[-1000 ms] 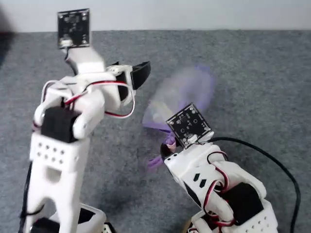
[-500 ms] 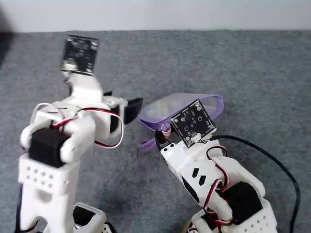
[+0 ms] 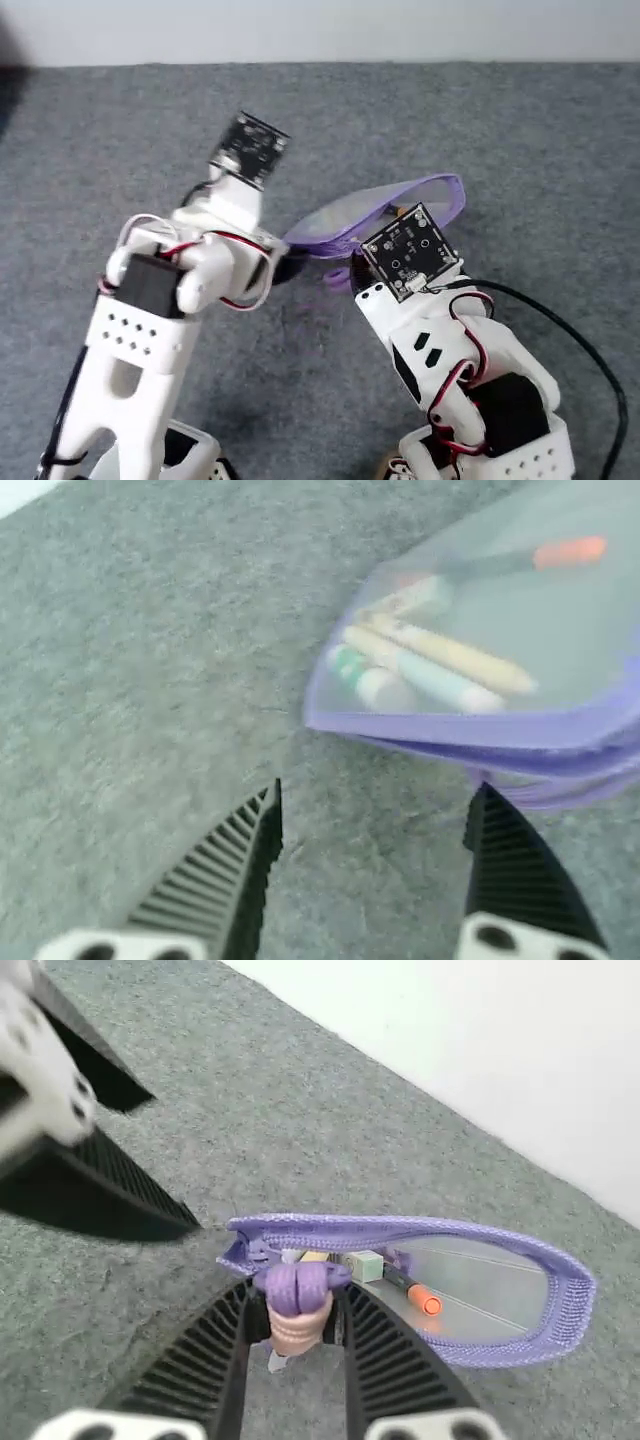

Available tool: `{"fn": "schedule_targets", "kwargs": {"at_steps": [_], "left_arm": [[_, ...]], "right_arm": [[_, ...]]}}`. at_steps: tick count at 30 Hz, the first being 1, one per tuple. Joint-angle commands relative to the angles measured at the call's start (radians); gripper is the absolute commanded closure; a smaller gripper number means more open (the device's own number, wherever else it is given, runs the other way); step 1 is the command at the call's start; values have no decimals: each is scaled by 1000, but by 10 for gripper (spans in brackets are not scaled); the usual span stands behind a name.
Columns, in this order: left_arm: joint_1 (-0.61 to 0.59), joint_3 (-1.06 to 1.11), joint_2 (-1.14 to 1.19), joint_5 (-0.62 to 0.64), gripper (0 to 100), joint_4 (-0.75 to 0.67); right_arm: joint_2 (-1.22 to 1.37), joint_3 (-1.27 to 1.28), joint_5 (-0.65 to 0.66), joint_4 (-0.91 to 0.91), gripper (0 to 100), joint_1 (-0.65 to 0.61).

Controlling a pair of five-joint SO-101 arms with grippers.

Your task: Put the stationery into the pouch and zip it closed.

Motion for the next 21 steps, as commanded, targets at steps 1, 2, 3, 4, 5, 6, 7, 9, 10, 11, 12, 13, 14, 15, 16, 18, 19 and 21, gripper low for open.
{"fn": "schedule_targets", "kwargs": {"at_steps": [1, 2, 3, 4, 5, 6, 7, 9, 10, 11, 12, 13, 14, 15, 16, 18, 19, 21], "left_arm": [[94, -2, -21, -12, 708, -34], [117, -2, -21, -11, 708, -35], [130, -5, -21, -11, 708, -38], [138, -7, -21, -11, 709, -46], [140, -4, -21, -11, 709, -64], [138, -2, -21, -9, 709, -80], [138, -2, -17, -9, 709, -92], [137, -2, -14, -8, 709, -120], [137, -2, -14, -6, 709, -135], [137, -2, -14, 2, 710, -150], [137, -2, -14, 14, 710, -167], [137, -2, -14, 18, 710, -176], [137, -2, -14, 18, 710, -180], [137, -2, -14, 18, 710, -181], [137, -2, -14, 20, 710, -183], [141, -2, -14, 20, 710, -184], [144, -2, -14, 20, 710, -186], [146, -1, -12, 21, 710, -210]], "right_arm": [[-5, -17, 14, -31, 991, 18], [-5, -17, 15, -44, 991, 18], [-5, -17, 15, -58, 991, 18], [-5, -17, 17, -70, 991, 19], [-5, -17, 18, -77, 991, 19], [-5, -17, 26, -79, 991, 19], [-5, -15, 40, -79, 991, 19], [-5, -15, 58, -81, 991, 19], [-5, -15, 60, -81, 991, 19], [-5, -15, 60, -79, 991, 19], [-5, -15, 60, -76, 991, 19], [-5, -15, 60, -74, 991, 19], [-5, -15, 60, -74, 991, 19], [-5, -15, 60, -74, 991, 19], [-5, -15, 60, -74, 991, 19], [-5, -15, 60, -74, 991, 19], [-5, -15, 60, -74, 991, 19], [-5, -15, 60, -74, 991, 19]]}}
